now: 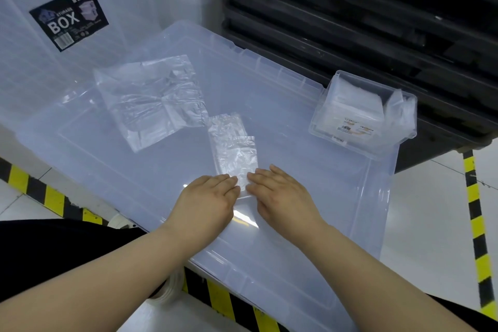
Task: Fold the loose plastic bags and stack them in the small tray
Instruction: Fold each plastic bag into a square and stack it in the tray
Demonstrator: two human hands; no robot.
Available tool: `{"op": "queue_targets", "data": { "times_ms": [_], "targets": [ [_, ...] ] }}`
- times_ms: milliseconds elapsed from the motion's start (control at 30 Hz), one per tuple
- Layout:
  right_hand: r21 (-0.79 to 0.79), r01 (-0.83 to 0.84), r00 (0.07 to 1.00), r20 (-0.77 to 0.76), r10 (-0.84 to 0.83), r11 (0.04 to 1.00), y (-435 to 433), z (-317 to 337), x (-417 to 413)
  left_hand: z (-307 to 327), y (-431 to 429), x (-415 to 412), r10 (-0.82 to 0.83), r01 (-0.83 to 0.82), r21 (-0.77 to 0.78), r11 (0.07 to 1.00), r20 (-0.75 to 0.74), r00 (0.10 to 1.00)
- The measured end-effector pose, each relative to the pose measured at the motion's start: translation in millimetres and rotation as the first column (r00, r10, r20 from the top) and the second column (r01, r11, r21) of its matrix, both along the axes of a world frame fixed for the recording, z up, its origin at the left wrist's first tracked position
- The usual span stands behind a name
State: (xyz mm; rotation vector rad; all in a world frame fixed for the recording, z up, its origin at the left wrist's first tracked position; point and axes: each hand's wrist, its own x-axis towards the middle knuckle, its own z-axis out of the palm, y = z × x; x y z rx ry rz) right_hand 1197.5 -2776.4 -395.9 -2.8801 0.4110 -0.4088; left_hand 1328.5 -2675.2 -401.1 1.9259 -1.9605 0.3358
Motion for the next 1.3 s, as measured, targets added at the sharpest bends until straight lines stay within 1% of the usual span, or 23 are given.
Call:
{"op": "queue_targets", "data": {
  "times_ms": [100,200,333,433,467,533,567,600,733,833,933,1033,1133,1300],
  "targets": [
    [0.025,0.048,0.999,0.025,-0.049,0.999,-2,0,-2,2,1,2,0.013,-0.011,0.061,0.998,-0.031,0.999],
    [0.093,0.106,0.991,0.066,-0.112,0.99,-3,1,-6,1,5,5,0.016,-0.001,0.135,0.991,-0.111,0.994],
    [0.29,0.182,0.973,0.082,-0.214,0.939,-1,5,-9,0,6,11,0.009,0.033,0.168,0.985,-0.242,0.97],
    [0.424,0.227,0.967,0.007,-0.254,0.876,-1,18,-10,4,8,10,0.004,0.057,0.146,0.988,-0.389,0.921],
    [0.46,0.238,0.968,-0.041,-0.248,0.855,-2,21,-11,5,8,10,0.042,0.053,0.185,0.981,-0.475,0.879],
    [0.512,0.247,0.968,-0.097,-0.23,0.823,-4,23,-13,12,10,9,0.191,0.059,0.336,0.94,-0.664,0.723],
    [0.53,0.254,0.966,-0.104,-0.236,0.809,-5,23,-14,15,11,8,0.254,0.076,0.399,0.914,-0.707,0.659],
    [0.553,0.268,0.962,-0.107,-0.252,0.789,-5,24,-14,15,11,8,0.29,0.068,0.423,0.904,-0.721,0.63],
    [0.672,0.33,0.938,-0.154,-0.312,0.663,-6,26,-15,20,8,6,0.349,0.024,0.411,0.911,-0.801,0.486],
    [0.746,0.337,0.929,-0.164,-0.332,0.574,-6,28,-13,25,4,6,0.407,0.002,0.444,0.896,-0.823,0.395],
    [0.742,0.368,0.919,-0.199,-0.339,0.561,-7,26,-9,28,2,6,0.445,-0.02,0.466,0.884,-0.829,0.338],
    [0.697,0.423,0.9,-0.248,-0.358,0.58,-4,26,-4,27,-2,6,0.482,-0.077,0.484,0.871,-0.817,0.318],
    [0.668,0.472,0.873,-0.264,-0.411,0.575,-2,24,3,25,-6,5,0.508,-0.131,0.493,0.86,-0.808,0.297],
    [0.558,0.547,0.833,-0.294,-0.468,0.624,-2,26,14,26,-10,3,0.549,-0.182,0.519,0.835,-0.799,0.246]
  ]
}}
